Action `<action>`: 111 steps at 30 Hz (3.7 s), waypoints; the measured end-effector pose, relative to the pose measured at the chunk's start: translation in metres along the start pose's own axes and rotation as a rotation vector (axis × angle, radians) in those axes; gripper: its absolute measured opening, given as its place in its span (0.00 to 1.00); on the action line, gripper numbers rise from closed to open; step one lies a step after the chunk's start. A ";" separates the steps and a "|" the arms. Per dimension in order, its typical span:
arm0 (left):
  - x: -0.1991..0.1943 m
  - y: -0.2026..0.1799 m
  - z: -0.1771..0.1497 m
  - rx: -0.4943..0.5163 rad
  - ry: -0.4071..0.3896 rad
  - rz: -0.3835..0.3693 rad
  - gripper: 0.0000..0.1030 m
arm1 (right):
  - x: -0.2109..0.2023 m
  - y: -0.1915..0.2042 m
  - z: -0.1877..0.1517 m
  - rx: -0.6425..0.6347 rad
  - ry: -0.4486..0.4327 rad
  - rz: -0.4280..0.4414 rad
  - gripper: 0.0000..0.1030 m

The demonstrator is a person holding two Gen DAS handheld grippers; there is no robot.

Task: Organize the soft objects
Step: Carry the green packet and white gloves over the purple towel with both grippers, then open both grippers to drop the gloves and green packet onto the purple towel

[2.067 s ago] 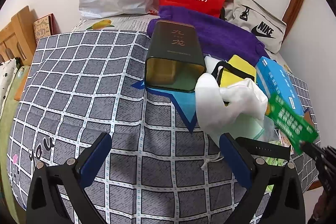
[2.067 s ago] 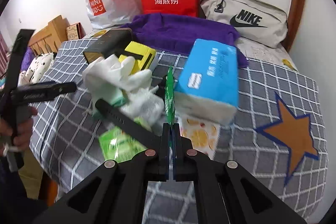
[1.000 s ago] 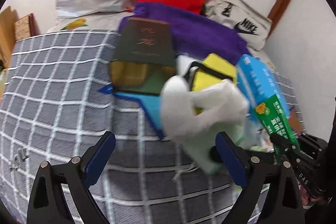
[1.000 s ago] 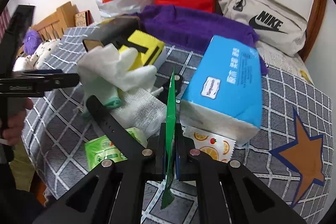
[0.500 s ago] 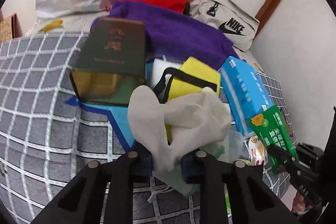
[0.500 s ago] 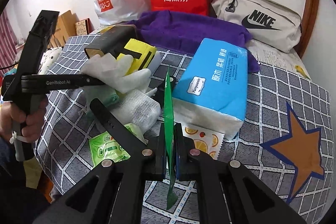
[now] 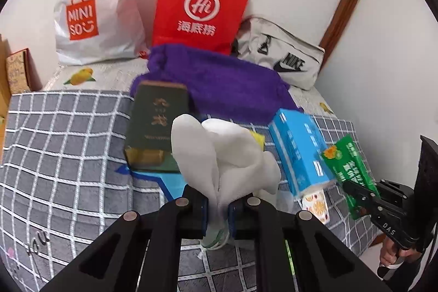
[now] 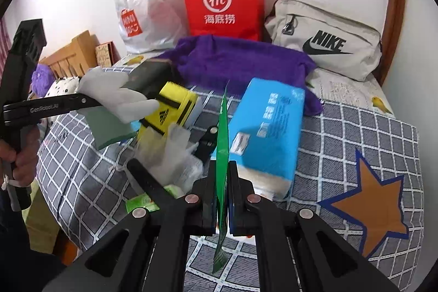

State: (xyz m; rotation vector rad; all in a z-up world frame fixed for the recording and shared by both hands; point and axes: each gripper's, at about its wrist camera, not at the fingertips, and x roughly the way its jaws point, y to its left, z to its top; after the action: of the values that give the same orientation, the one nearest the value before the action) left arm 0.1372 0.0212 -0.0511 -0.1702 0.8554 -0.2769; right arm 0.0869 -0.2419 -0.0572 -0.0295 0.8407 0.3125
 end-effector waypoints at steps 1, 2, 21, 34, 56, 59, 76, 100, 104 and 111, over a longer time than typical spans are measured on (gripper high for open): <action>-0.001 0.000 0.003 0.003 -0.003 0.003 0.10 | -0.001 -0.001 0.002 0.002 -0.006 -0.001 0.06; -0.002 0.001 0.005 0.000 -0.006 0.007 0.10 | -0.002 -0.003 0.005 0.004 -0.012 -0.008 0.06; 0.003 0.017 0.093 -0.008 -0.062 0.099 0.10 | 0.036 -0.044 0.098 0.076 -0.053 -0.042 0.06; 0.054 0.029 0.144 0.002 -0.030 0.108 0.10 | 0.092 -0.061 0.160 0.062 -0.034 -0.040 0.06; 0.190 0.034 0.205 0.059 0.123 0.138 0.10 | 0.206 -0.104 0.197 0.082 0.124 -0.047 0.06; 0.207 0.035 0.210 0.063 0.143 0.147 0.10 | 0.218 -0.109 0.197 0.089 0.156 -0.045 0.06; 0.249 0.042 0.210 0.034 0.205 0.178 0.14 | 0.256 -0.122 0.194 0.091 0.227 -0.014 0.07; 0.180 0.007 0.208 0.089 0.130 0.293 0.67 | 0.179 -0.112 0.184 0.009 0.208 -0.133 0.71; 0.154 0.002 0.199 0.096 0.070 0.265 0.67 | 0.142 -0.098 0.179 -0.045 0.093 -0.196 0.71; 0.105 -0.008 0.173 0.088 0.002 0.249 0.67 | 0.116 -0.097 0.158 0.036 0.111 -0.218 0.71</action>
State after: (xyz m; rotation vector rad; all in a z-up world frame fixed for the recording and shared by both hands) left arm 0.3328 -0.0119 -0.0128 0.0189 0.8549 -0.0812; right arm 0.3018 -0.2811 -0.0460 -0.1046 0.9440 0.0912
